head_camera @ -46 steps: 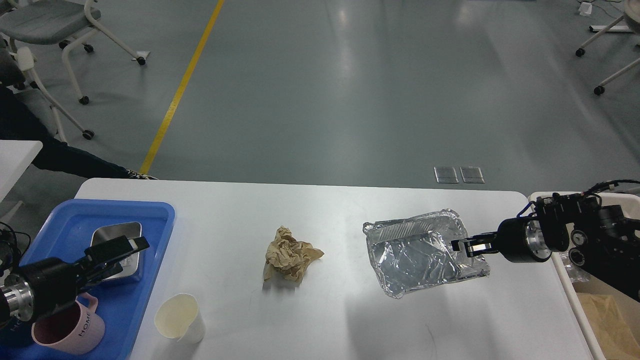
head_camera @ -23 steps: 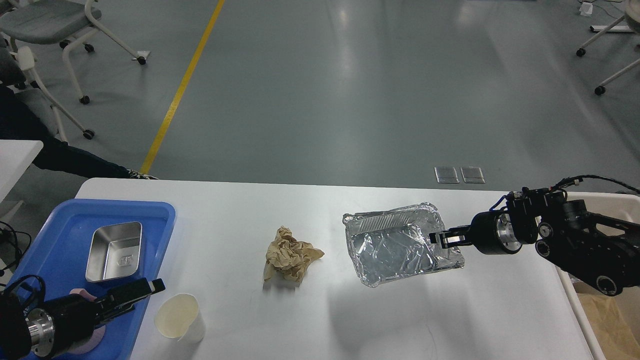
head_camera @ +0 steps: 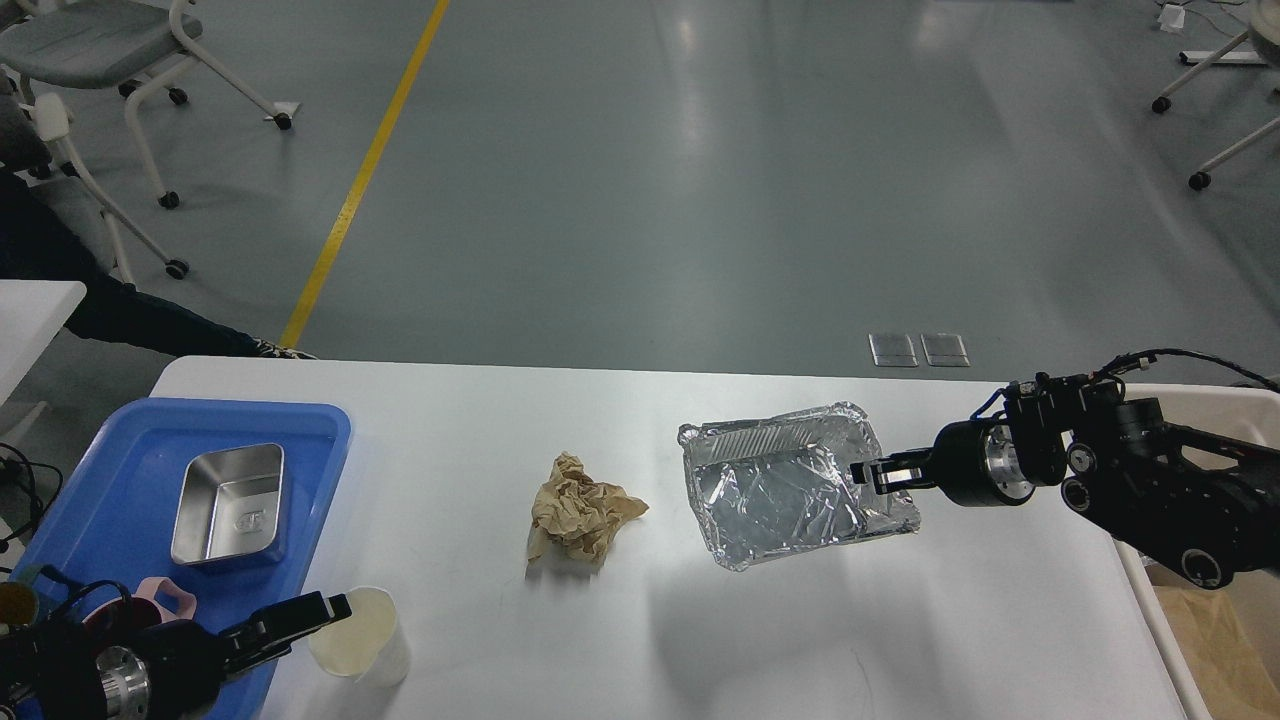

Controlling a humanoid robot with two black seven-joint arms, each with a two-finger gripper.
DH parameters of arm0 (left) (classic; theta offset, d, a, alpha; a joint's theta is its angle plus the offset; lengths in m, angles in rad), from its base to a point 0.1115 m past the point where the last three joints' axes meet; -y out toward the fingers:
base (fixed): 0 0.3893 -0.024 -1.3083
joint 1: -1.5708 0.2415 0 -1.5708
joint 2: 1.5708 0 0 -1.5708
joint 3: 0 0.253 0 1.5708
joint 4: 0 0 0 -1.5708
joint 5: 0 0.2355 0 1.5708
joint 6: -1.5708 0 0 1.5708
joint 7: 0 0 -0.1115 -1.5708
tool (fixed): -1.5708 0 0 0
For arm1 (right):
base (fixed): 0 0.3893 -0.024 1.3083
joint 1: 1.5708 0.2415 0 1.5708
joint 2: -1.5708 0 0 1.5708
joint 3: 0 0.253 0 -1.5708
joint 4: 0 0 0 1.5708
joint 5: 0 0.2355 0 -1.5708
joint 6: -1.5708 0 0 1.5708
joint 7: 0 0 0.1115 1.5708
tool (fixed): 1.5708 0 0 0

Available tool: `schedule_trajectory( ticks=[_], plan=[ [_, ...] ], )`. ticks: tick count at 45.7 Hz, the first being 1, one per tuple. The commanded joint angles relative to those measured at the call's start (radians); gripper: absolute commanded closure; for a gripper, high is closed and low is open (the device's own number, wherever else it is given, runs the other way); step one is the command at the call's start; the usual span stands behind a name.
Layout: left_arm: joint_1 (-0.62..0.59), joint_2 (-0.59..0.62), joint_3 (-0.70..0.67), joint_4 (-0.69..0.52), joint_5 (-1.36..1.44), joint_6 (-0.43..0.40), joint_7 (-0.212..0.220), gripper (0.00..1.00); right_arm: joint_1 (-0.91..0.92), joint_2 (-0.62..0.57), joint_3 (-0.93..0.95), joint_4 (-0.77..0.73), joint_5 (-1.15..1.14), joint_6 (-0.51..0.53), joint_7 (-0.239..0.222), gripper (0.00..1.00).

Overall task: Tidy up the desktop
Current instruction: 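Grasp the white paper cup with the left gripper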

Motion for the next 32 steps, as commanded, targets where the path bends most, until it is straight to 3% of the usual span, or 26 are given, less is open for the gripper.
schedule_trajectory(
  ticks=[1,9,14,20,32],
  plan=[
    [0.021,-0.028,0.0,0.026,0.001,0.001,0.014,0.23,0.0,0.001,0.004,0.0,0.0,-0.001,0.002,1.0],
    [0.022,-0.035,0.032,0.046,0.001,0.005,0.025,0.37,0.0,0.01,0.004,-0.002,0.0,-0.001,0.0,1.0],
    [0.016,-0.046,0.065,0.07,0.0,0.025,0.022,0.53,0.0,0.015,0.004,-0.002,0.0,-0.001,0.0,1.0],
    [0.021,-0.106,0.069,0.103,-0.005,0.03,0.005,0.69,0.0,0.015,0.004,0.0,0.0,-0.001,0.0,1.0],
    [0.016,-0.115,0.069,0.107,-0.003,0.031,-0.061,0.99,-0.002,0.013,0.004,-0.002,0.0,-0.004,0.0,1.0]
  ],
)
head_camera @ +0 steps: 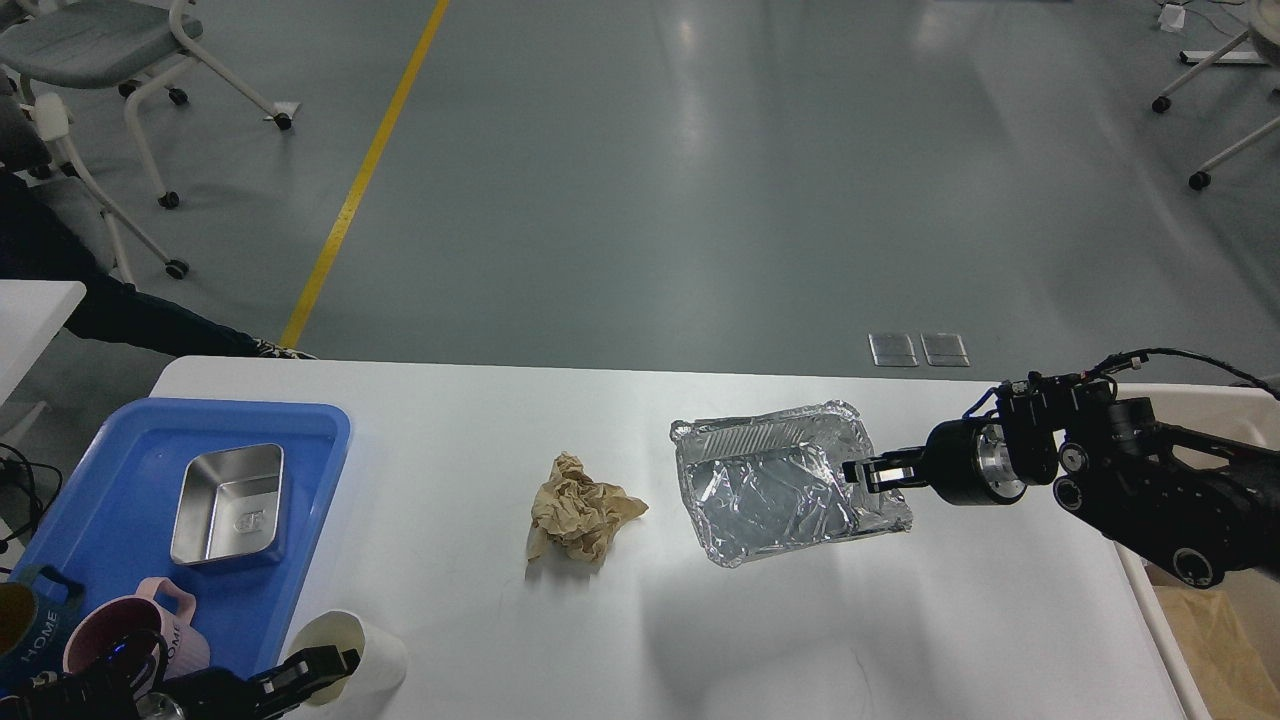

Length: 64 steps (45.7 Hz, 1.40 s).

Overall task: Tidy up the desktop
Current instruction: 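Grasp the white paper cup with the left gripper, then lift the paper cup and carry it over the foil tray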

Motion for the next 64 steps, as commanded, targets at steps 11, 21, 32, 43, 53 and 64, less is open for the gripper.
schedule_trajectory(
  ticks=[11,21,32,43,53,64],
  plan=[
    [-0.004,0.016,-0.002,-0.01,0.003,0.006,-0.063,1.0,-0.002,0.002,0.0,0.0,0.0,-0.001,-0.001,1.0],
    [-0.03,0.087,-0.006,-0.063,0.001,0.006,-0.073,1.0,0.0,0.01,-0.008,-0.018,0.029,0.002,-0.004,1.0],
    [-0.129,0.175,-0.015,-0.131,-0.006,-0.001,-0.083,1.0,0.011,0.046,-0.014,-0.054,0.086,0.009,-0.047,1.0],
    [-0.263,0.206,-0.015,-0.192,-0.023,-0.006,-0.083,1.0,0.06,0.077,-0.075,-0.052,0.087,0.011,-0.076,1.0],
    [-0.457,0.232,-0.017,-0.237,-0.114,-0.07,-0.083,1.0,0.095,0.112,-0.107,-0.055,0.092,0.011,-0.079,1.0],
    [-0.58,0.216,-0.008,-0.234,-0.143,-0.13,-0.074,1.0,0.106,0.143,-0.121,-0.058,0.092,0.011,-0.077,1.0]
  ],
)
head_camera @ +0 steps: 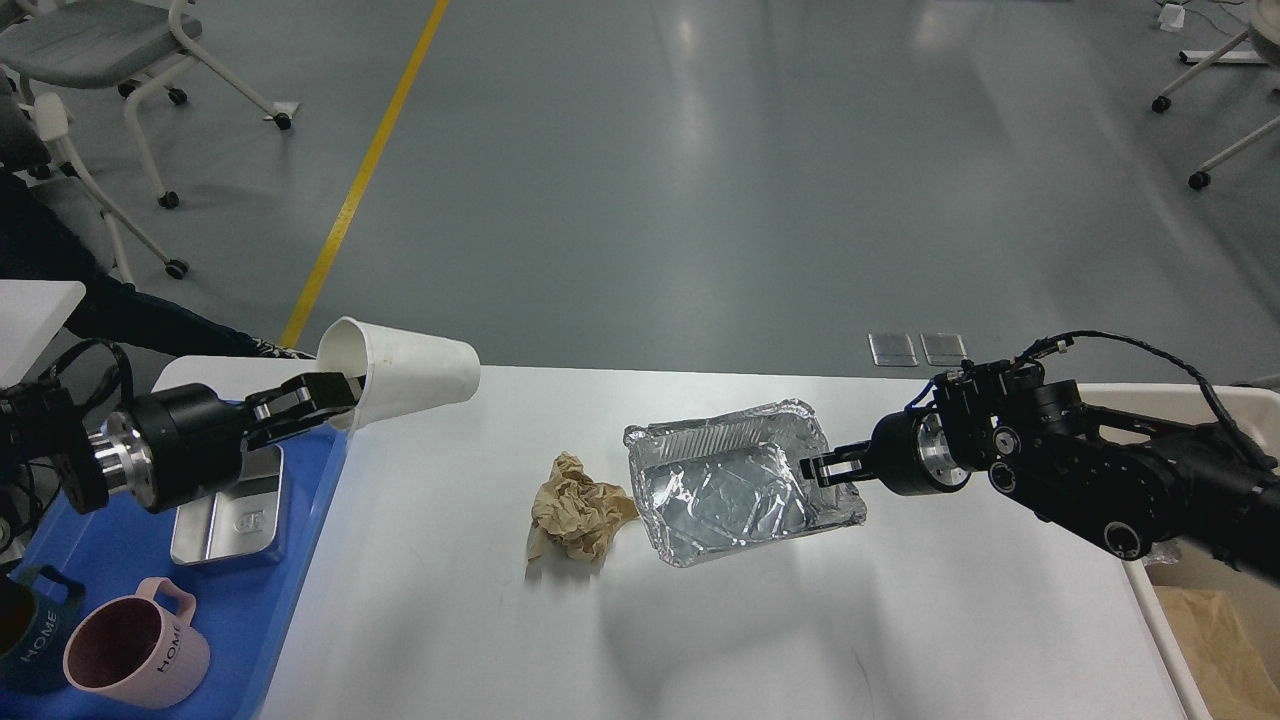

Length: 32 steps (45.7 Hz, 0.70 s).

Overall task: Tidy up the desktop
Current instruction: 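Lift the paper cup and carry it over the foil tray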

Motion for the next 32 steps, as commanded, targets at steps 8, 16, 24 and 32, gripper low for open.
schedule_trajectory(
  ticks=[8,16,24,32],
  plan=[
    [-0.055,-0.067,0.004,0.011,-0.004,-0.021,0.009,0.99,0.015,0.033,-0.003,-0.006,0.0,0.0,0.001,1.0],
    [-0.101,-0.174,0.09,0.074,-0.002,-0.021,0.01,0.99,0.049,0.05,-0.035,-0.008,0.015,0.0,0.001,1.0],
    [-0.192,-0.343,0.23,0.186,-0.002,-0.011,0.008,0.98,0.092,0.064,-0.066,-0.009,0.051,0.0,0.001,1.0],
    [-0.204,-0.495,0.245,0.294,-0.002,-0.01,0.008,0.98,0.1,0.057,-0.066,-0.008,0.058,0.0,0.001,1.0]
  ],
)
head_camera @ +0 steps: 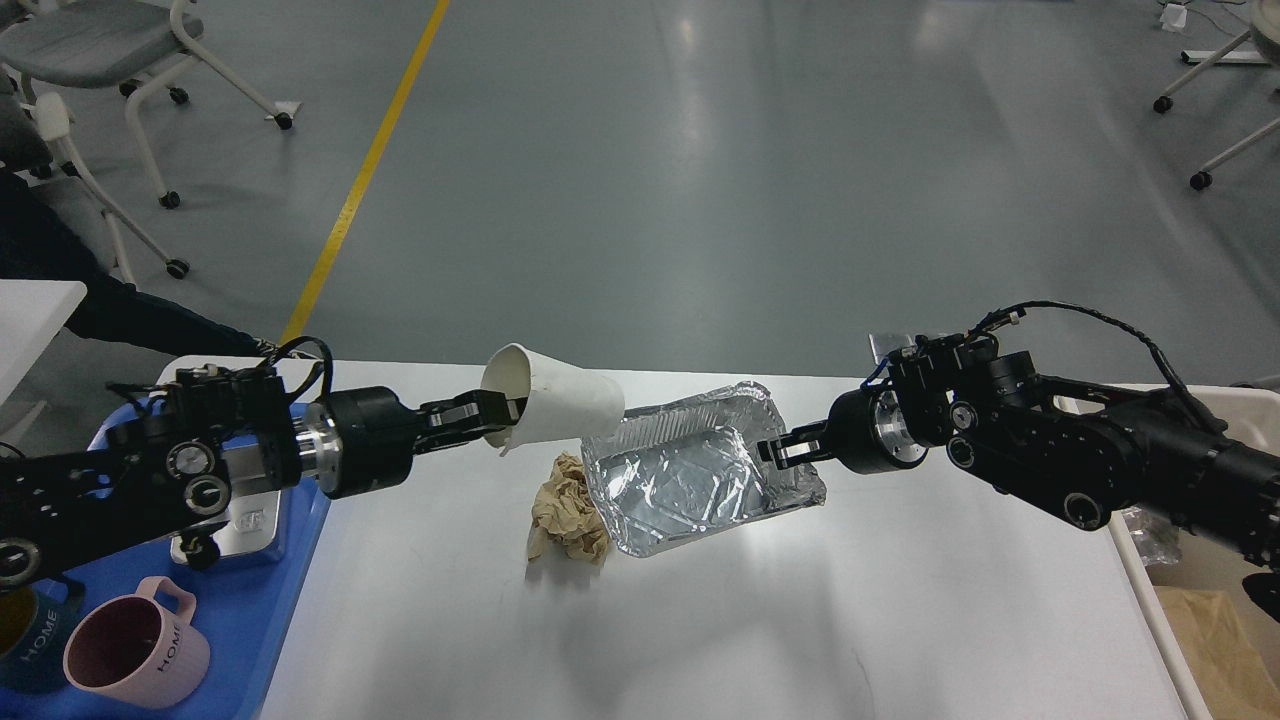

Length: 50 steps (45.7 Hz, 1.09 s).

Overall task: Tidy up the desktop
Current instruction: 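Lift the paper cup and carry it over the foil tray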

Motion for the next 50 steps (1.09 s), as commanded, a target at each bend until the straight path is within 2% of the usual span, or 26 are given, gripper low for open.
schedule_trajectory(
  ticks=[1,14,25,27,37,50],
  plan=[
    [-0.005,-0.104,0.009,0.081,0.0,0.001,-0.001,0.98,0.004,-0.005,0.0,0.001,0.002,0.001,0.001,1.0],
    [-0.003,-0.28,0.009,0.211,0.002,0.004,0.001,0.97,0.019,-0.002,-0.002,0.001,0.009,0.006,0.0,1.0],
    [-0.009,-0.31,0.009,0.242,0.002,0.007,0.007,0.95,0.019,-0.002,-0.002,0.005,0.01,0.006,0.001,1.0],
    [-0.014,-0.311,0.009,0.247,0.0,0.008,0.008,0.92,0.019,-0.002,-0.002,0.005,0.009,0.008,0.001,1.0],
    [-0.022,-0.334,-0.002,0.251,-0.006,0.042,0.008,0.64,0.019,-0.001,-0.002,0.006,0.009,0.008,0.001,1.0],
    [-0.037,-0.348,-0.008,0.251,-0.04,0.057,0.007,0.55,0.019,-0.013,-0.005,0.011,0.013,0.008,0.001,1.0]
  ],
)
